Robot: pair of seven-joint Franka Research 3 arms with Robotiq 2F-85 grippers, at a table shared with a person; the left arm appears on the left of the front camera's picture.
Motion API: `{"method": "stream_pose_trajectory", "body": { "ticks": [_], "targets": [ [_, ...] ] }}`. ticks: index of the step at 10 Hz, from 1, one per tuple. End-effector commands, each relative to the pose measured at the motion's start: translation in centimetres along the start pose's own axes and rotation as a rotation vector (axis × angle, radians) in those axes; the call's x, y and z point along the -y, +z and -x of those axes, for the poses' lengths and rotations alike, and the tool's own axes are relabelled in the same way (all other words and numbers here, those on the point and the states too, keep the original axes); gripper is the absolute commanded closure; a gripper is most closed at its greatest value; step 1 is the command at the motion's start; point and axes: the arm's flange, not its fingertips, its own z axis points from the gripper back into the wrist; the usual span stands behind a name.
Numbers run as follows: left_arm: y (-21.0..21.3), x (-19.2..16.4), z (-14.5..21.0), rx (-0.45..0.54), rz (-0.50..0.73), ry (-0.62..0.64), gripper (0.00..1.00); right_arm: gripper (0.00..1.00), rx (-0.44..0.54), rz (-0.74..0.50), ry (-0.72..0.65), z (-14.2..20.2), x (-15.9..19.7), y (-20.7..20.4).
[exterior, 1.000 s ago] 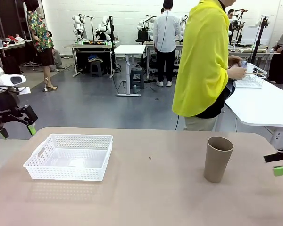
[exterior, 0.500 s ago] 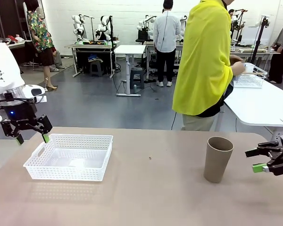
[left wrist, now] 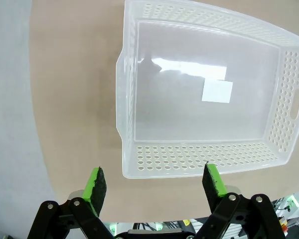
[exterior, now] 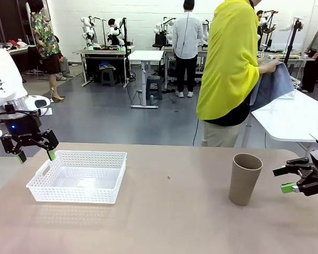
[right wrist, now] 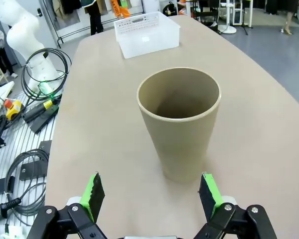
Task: Clean and organize the cups into the basket.
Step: Pick up the Organizing basket and move it to the center of the table, then pick up the Reusable plastic cup from the right side of the table and place it inside the Organizing basket.
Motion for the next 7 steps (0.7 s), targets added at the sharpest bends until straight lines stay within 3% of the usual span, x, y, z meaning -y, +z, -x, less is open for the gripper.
{"method": "stream_pose_trajectory", "body": {
  "ticks": [1,4,5,6,7],
  "targets": [
    [0.2,0.0,0.1,-0.003,-0.002,-0.003,0.00,0.00,0.009,0.001,-0.010,0.0,-0.8,0.0],
    [0.2,0.0,0.1,-0.003,-0.002,-0.003,0.00,0.00,0.002,0.003,0.000,0.0,-0.2,0.1],
    [0.0,0.0,0.0,0.000,0.000,0.000,0.00,0.00,0.002,-0.039,0.083,0.5,0.0,-0.5],
    [-0.4,-0.4,-0.2,-0.009,0.008,-0.096,0.00,0.00,-0.005,-0.078,0.195,0.9,0.1,-1.4],
    [-0.6,-0.3,0.0,0.015,-0.013,-0.144,0.00,0.00,-0.011,-0.064,0.213,1.2,0.4,-1.7]
  ]
}}
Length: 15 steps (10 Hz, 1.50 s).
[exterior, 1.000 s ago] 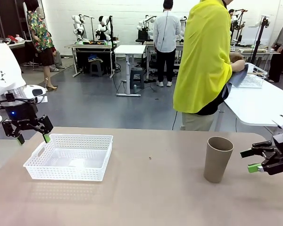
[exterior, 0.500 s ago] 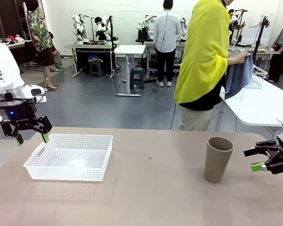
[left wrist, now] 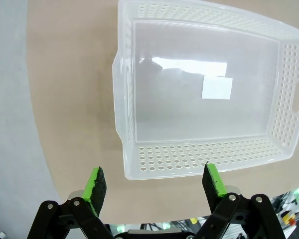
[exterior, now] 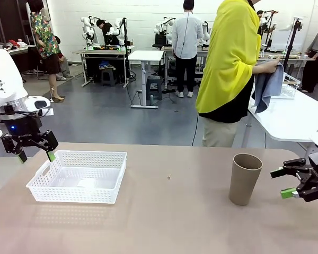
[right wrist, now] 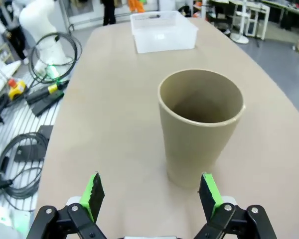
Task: Clean and organize the cups into the basket.
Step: Pick up the Organizing basket and move it to the center of the table, then pick up the Reusable plastic cup from the right side of the table and place it inside the Organizing basket.
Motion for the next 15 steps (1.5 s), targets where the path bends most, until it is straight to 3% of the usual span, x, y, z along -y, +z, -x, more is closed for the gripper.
{"method": "stream_pose_trajectory", "body": {
  "ticks": [1,2,5,10,15],
  "targets": [
    [-0.5,0.0,0.1,0.036,-0.034,-0.108,0.00,0.00,-0.007,0.001,0.096,1.1,1.2,-0.8],
    [-0.7,0.3,0.1,0.069,-0.039,-0.135,0.00,0.00,-0.006,0.018,0.110,1.4,2.0,-1.0],
    [-1.9,1.1,0.1,0.101,-0.077,-0.215,0.00,0.00,0.036,0.143,-0.021,2.4,5.0,-1.2],
    [-2.9,0.0,-0.8,0.111,-0.125,-0.194,0.00,0.00,0.010,0.055,-0.040,2.4,7.1,-5.7],
    [-5.4,-0.8,-1.5,0.028,-0.138,-0.165,0.00,0.00,0.037,0.015,-0.037,2.6,7.9,-8.3]
  ]
}}
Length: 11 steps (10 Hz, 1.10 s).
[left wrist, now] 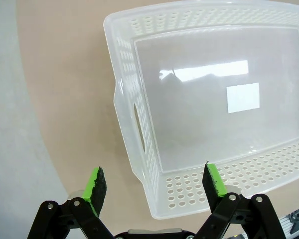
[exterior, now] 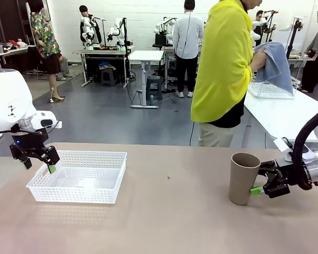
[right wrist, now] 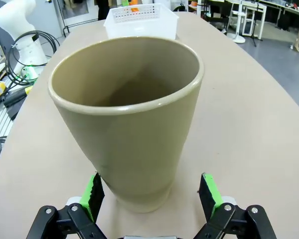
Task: Clean and organize the cups into the basket.
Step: Pick up the Organizing basket and move it to the center of the table, then pick up the Reusable plastic cup from the right side of the table and place it inside the Organizing basket.
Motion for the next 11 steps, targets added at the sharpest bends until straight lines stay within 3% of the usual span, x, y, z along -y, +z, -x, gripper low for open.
{"method": "stream_pose_trajectory", "body": {
  "ticks": [1,10,11],
  "targets": [
    [-1.0,-0.6,-0.7,-0.048,-0.046,0.038,0.00,0.00,0.024,-0.021,-0.013,-0.2,1.2,-1.7],
    [-4.6,-0.6,-1.5,-0.175,-0.058,0.104,0.00,0.00,0.066,-0.139,-0.025,-0.7,0.4,-4.1],
    [-4.5,-0.5,-1.5,-0.169,-0.049,0.102,0.58,0.59,0.073,-0.153,-0.025,-0.7,0.4,-4.0]
  ]
}}
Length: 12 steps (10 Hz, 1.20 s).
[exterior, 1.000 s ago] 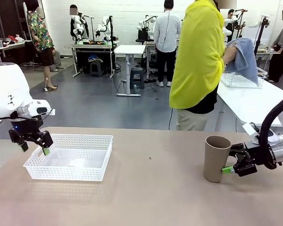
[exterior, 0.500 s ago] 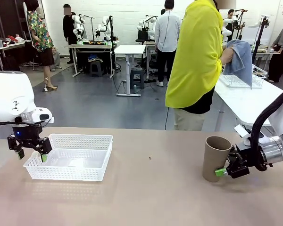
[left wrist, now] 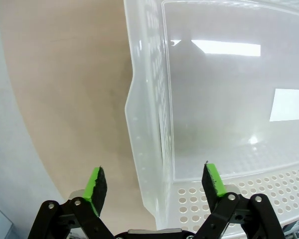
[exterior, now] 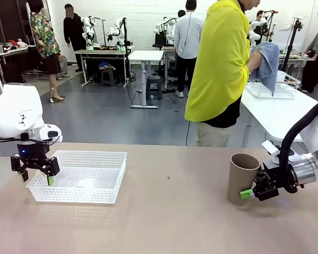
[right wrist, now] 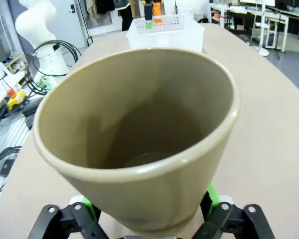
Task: Clean and organize the cups into the basket.
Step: Pick up the Organizing basket and move it to the center of the table, then pick up the Reusable plastic cup from the right side of the table and place it inside the Organizing basket.
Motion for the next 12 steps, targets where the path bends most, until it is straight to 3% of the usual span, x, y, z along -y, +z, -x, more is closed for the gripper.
{"method": "stream_pose_trajectory", "body": {
  "ticks": [1,2,3,4,6,7,8,9,10,11,12],
  "targets": [
    [0.3,0.1,-0.3,-0.004,-0.003,0.009,0.58,0.60,0.006,-0.025,-0.006,-0.3,0.5,-0.2],
    [0.4,0.1,-0.3,-0.002,0.006,0.016,1.00,1.00,0.005,-0.025,-0.007,-0.2,0.5,-0.2],
    [0.4,0.2,-0.4,-0.006,0.002,0.023,0.63,0.65,0.001,-0.021,-0.010,-0.2,0.6,-0.1],
    [0.3,0.3,-0.5,-0.022,-0.002,0.026,1.00,1.00,-0.006,-0.012,-0.025,-0.1,0.6,-0.1],
    [0.2,0.3,-0.5,-0.029,0.001,0.031,1.00,1.00,-0.010,-0.010,-0.024,0.0,0.6,0.0],
    [0.3,0.3,-0.4,-0.030,0.006,0.037,1.00,0.77,-0.011,-0.008,-0.023,0.0,0.6,0.1],
    [0.4,0.3,-0.4,-0.031,0.009,0.040,1.00,0.78,-0.011,-0.003,-0.024,0.0,0.5,0.2],
    [0.4,0.3,-0.4,-0.033,0.006,0.040,1.00,1.00,-0.014,0.003,-0.032,0.0,0.5,0.3],
    [0.4,0.3,-0.4,-0.035,0.008,0.042,1.00,0.78,-0.018,0.007,-0.033,0.1,0.4,0.4],
    [0.5,0.4,-0.5,-0.034,0.006,0.044,1.00,1.00,-0.026,0.007,-0.036,0.2,0.2,0.6],
    [0.6,0.6,-0.6,-0.015,-0.023,0.039,1.00,1.00,-0.048,0.037,-0.035,-0.2,-0.9,1.4]
  ]
}}
